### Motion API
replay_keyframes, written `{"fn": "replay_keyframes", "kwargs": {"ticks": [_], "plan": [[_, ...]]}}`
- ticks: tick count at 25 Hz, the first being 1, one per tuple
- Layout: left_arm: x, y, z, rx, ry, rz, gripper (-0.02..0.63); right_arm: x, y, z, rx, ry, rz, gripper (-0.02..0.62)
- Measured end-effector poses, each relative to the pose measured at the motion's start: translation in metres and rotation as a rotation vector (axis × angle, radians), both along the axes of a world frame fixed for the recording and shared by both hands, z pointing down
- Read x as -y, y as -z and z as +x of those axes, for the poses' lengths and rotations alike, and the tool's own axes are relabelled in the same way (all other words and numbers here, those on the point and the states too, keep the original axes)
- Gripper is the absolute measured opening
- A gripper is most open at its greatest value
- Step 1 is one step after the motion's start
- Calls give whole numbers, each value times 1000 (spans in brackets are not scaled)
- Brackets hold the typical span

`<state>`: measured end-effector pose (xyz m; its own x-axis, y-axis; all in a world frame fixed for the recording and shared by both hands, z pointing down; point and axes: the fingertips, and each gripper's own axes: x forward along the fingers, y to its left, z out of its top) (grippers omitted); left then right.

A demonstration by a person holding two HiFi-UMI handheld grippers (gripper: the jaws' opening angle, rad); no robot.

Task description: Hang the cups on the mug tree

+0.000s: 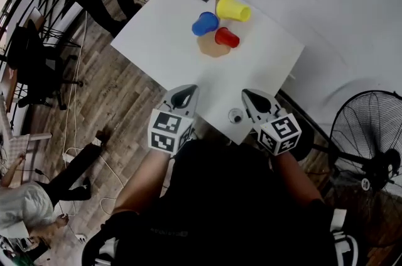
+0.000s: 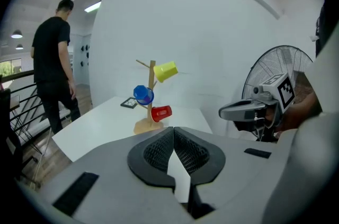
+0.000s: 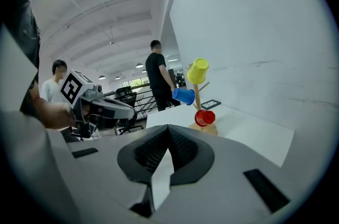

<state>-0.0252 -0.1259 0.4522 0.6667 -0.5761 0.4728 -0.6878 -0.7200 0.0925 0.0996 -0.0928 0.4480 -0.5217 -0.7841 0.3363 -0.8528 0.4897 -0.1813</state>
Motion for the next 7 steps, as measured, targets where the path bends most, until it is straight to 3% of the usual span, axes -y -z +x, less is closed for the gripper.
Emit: {"fn": "replay_keyframes", "kwargs": {"ticks": [7], "plan": [[3, -1, 0, -1, -3, 2, 17, 2, -1, -1, -22, 4, 7, 6]]}}
